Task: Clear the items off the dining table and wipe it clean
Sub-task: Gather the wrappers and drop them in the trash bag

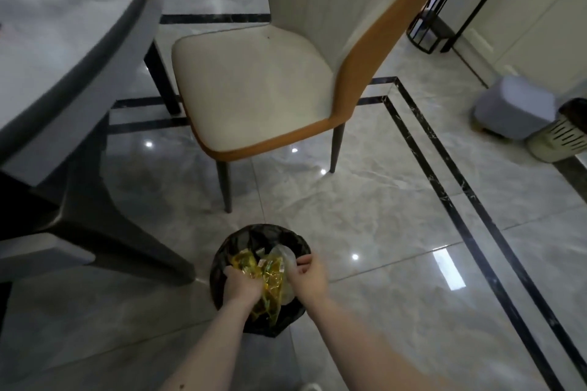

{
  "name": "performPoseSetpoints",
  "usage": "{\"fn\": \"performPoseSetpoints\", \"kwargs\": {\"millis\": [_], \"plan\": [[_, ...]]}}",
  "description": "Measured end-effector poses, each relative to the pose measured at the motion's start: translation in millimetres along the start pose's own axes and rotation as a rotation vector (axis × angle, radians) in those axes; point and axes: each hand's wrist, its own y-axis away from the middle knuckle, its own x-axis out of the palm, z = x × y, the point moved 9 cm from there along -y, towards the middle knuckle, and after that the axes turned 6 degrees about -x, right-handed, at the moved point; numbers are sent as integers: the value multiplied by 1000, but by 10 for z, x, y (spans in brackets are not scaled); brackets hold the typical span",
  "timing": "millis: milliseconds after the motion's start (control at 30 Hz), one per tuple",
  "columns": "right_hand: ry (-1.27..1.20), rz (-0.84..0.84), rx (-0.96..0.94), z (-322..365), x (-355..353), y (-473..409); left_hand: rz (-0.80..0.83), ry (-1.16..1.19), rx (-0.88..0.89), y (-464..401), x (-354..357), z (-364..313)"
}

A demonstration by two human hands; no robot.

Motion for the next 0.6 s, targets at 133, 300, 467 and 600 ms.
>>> {"fn": "performPoseSetpoints", "kwargs": {"millis": [133, 300, 467, 600], "plan": [[47, 12, 27, -284, 281, -334, 30, 44, -22, -430, 209, 45], [85, 102, 100, -559, 543, -603, 125, 37, -75, -875, 452, 147], [172, 225, 129, -667, 711, -628, 232, 28, -91, -1011, 585, 217], [173, 205, 110, -623, 731, -616, 34, -255, -75, -1025, 403, 246]]}}
